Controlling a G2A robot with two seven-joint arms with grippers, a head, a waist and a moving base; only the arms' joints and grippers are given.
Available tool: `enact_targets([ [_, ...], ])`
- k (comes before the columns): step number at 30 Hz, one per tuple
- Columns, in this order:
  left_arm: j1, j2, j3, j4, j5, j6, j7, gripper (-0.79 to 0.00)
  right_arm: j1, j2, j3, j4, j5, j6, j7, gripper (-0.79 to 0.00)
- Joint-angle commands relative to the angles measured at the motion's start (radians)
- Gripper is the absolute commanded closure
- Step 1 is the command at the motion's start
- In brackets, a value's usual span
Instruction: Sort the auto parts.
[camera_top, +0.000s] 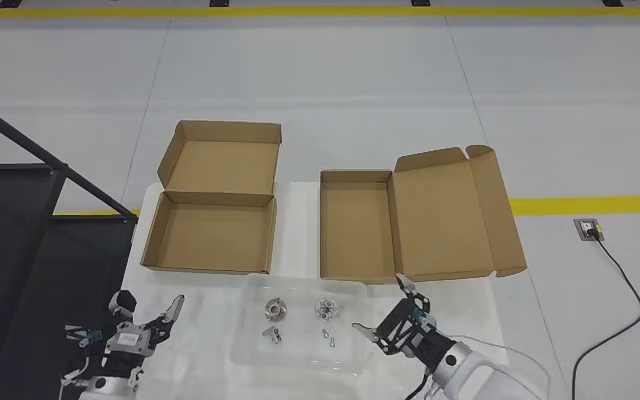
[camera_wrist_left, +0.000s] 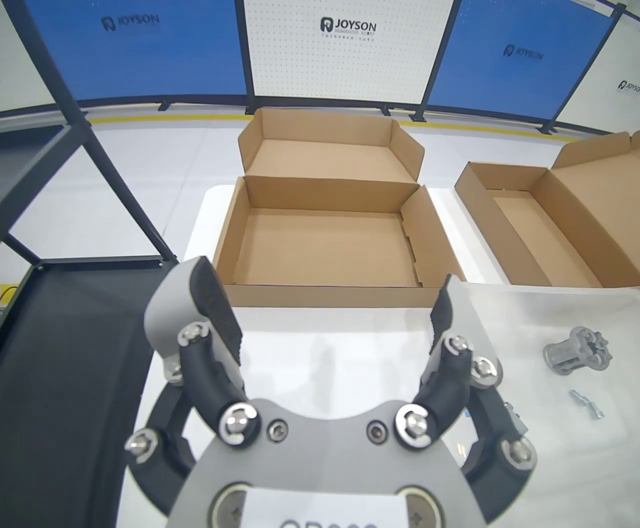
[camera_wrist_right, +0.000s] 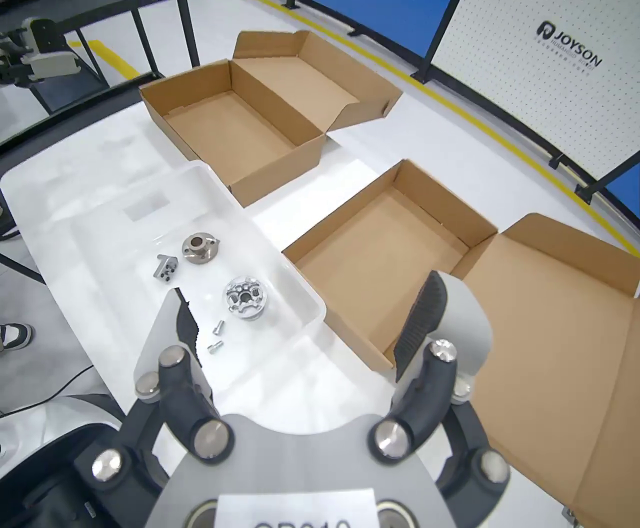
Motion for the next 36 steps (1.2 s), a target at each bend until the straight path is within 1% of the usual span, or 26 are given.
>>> enact_targets([
  [1, 0.0, 0.0, 0.0, 0.0, 0.0, 0.0, 0.0, -0.785, 0.0, 0.0, 0.0, 0.0, 0.0, 0.0, 0.001, -0.785],
  [5, 0.0, 0.0, 0.0, 0.0, 0.0, 0.0, 0.0, -0.785, 0.0, 0.0, 0.0, 0.0, 0.0, 0.0, 0.001, -0.785],
  [7, -0.006, 0.0, 0.003, -0.003, -0.001, -0.01, -0.002, -0.785, 0.015, 0.001, -0.026, -0.016, -0.054, -0.021, 0.023, -0.785],
  [10, -0.019, 0.0, 0.007, 0.001, 0.026, -0.015, -0.003, -0.785, 0.08, -0.005, -0.112, -0.031, -0.13, -0.059, 0.143, -0.785],
  [12, -0.026, -0.001, 0.016, 0.005, 0.049, -0.017, 0.003, -0.785, 0.147, -0.014, -0.182, -0.03, -0.156, -0.088, 0.253, -0.785],
  [15, -0.031, -0.003, 0.026, 0.015, 0.053, -0.019, 0.011, -0.785, 0.257, -0.033, -0.285, -0.012, -0.152, -0.112, 0.376, -0.785],
  [17, -0.033, -0.005, 0.029, 0.022, 0.045, -0.018, 0.014, -0.785, 0.328, -0.048, -0.34, 0.009, -0.129, -0.115, 0.429, -0.785],
  [19, -0.032, -0.006, 0.031, 0.029, 0.033, -0.014, 0.016, -0.785, 0.39, -0.063, -0.383, 0.044, -0.101, -0.117, 0.475, -0.785],
  [21, -0.029, -0.008, 0.031, 0.033, 0.031, -0.008, 0.019, -0.785, 0.453, -0.077, -0.434, 0.098, -0.035, -0.168, 0.553, -0.785],
  [24, -0.019, -0.011, 0.025, 0.037, 0.023, 0.006, 0.027, -0.785, 0.545, -0.101, -0.491, 0.178, 0.071, -0.202, 0.658, -0.785],
  [27, -0.012, -0.013, 0.017, 0.039, 0.011, 0.013, 0.026, -0.785, 0.616, -0.125, -0.549, 0.26, 0.135, -0.185, 0.742, -0.785],
  [30, -0.008, -0.015, 0.013, 0.037, 0.002, 0.018, 0.019, -0.785, 0.67, -0.149, -0.6, 0.351, 0.195, -0.17, 0.779, -0.785],
  [34, -0.003, -0.017, 0.015, 0.033, 0.006, 0.024, 0.021, -0.785, 0.718, -0.175, -0.64, 0.469, 0.24, -0.117, 0.816, -0.785],
  [36, 0.0, -0.019, 0.017, 0.03, 0.008, 0.027, 0.023, -0.785, 0.736, -0.185, -0.658, 0.516, 0.238, -0.09, 0.846, -0.785],
])
